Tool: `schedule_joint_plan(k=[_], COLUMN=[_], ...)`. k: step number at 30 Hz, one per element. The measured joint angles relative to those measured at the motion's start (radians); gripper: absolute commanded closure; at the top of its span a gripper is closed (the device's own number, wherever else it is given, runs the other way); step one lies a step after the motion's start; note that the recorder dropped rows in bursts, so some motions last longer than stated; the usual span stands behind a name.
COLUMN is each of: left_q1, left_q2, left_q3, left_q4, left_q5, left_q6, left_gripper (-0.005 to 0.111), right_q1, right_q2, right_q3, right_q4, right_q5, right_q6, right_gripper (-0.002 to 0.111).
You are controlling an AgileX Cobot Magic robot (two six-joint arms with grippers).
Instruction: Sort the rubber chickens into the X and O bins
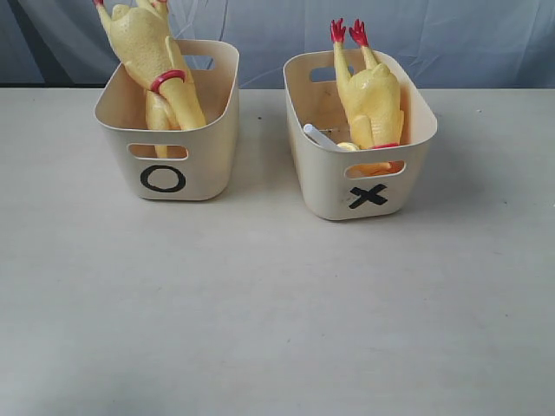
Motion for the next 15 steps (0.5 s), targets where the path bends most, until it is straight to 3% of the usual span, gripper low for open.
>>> schedule_joint_plan(k=[6,8,9,13,15], left_q1=[0.0,0.0,0.0,0.0,0.0], left_q2=[0.0,0.0,0.0,0.0,0.0], left_q3=[0.0,0.0,0.0,0.0,0.0], left_q4=[0.0,0.0,0.0,0.0,0.0], left_q5=[0.0,0.0,0.0,0.0,0.0], left_q6=[0.0,0.0,0.0,0.0,0.0], left_gripper=[0.107,0.107,0.107,0.107,0.107], right_q1=[0.0,-0.019,-0.046,-0.323,-0.389], right_q2=[-0.226,-0.231,-0.231,-0.231,-0.231], right_q3=[0.004,0.006,0.006,0.073,0.129], right_q4=[-0.103,-0.155,-0.175,-0.234,-0.196], right_q5=[0.051,-0.024,-0.075,-0.446,-0.501], right_q6=[0.0,-0.002,-0.009,-0.016,0.0], right_gripper=[0.108,0.108,0.108,0.108,0.108])
